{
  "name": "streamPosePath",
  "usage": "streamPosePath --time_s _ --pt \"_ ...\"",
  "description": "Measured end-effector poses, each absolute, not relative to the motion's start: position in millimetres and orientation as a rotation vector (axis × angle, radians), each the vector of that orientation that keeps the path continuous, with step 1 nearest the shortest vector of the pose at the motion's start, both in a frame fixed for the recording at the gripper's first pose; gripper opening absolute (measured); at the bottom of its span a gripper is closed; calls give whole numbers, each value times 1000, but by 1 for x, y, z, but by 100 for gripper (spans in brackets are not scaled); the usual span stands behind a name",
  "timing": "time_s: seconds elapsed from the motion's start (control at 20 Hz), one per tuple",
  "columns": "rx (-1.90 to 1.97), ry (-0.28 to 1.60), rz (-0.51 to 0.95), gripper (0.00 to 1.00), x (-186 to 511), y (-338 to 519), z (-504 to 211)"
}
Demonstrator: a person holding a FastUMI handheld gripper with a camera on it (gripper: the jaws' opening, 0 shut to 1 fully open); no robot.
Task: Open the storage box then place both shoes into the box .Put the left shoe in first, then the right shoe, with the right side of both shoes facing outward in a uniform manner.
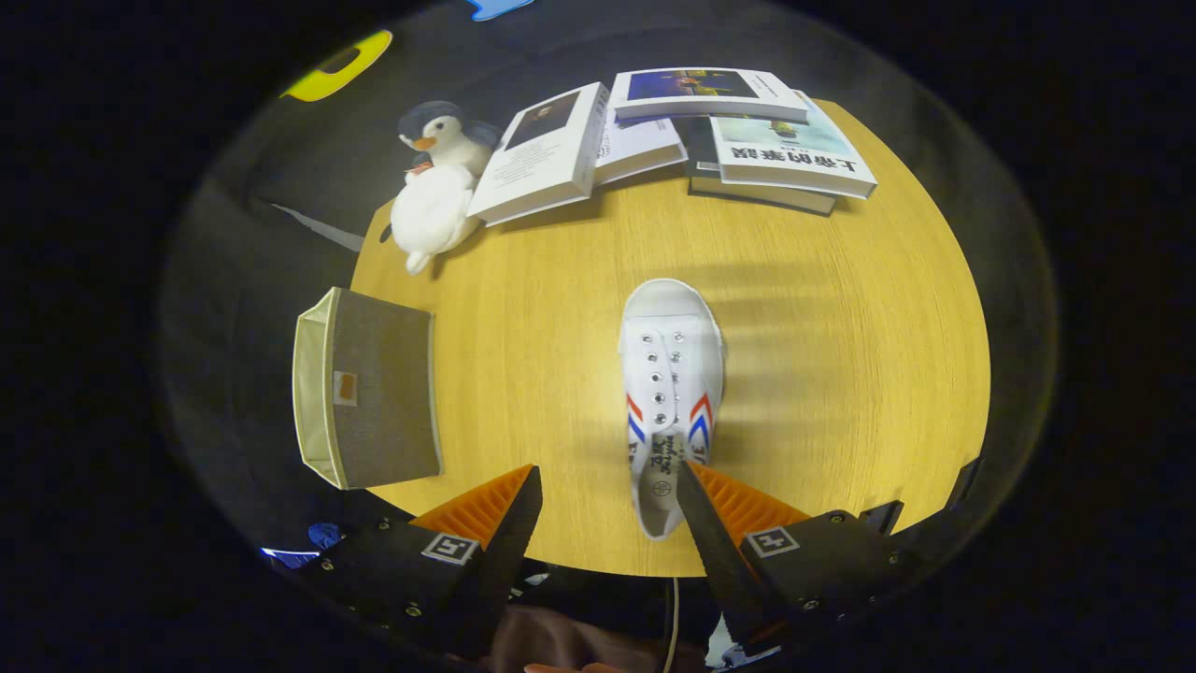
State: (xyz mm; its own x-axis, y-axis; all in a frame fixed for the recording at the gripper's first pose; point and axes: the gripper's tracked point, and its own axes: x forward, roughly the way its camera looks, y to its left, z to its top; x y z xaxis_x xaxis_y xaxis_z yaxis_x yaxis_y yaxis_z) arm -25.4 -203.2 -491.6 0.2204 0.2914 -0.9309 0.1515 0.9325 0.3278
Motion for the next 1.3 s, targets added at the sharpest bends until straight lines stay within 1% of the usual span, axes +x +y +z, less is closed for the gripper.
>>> streamPosePath --time_s 0.1,0.15,0.5,0.55,0.8,0.85,0.9,0.95,1.05,1.1,1.15,1.2,1.3 --pt "380 1359 97 89 -24 -214 -508" --pt "379 1372 89 85 -25 -220 -516" --pt "409 1425 72 85 -28 -234 -568" --pt "400 1435 69 83 -28 -236 -575" --pt "375 1435 116 84 -20 -229 -597" --pt "355 1437 125 72 -18 -228 -601" --pt "300 1440 123 66 -18 -233 -608" --pt "323 1433 152 63 -16 -225 -610" --pt "281 1437 165 36 -18 -229 -610" --pt "321 1422 150 37 -14 -232 -604" --pt "368 1416 119 16 -13 -231 -614" --pt "384 1430 115 6 -17 -232 -602" --pt "399 1444 122 6 -20 -230 -597"
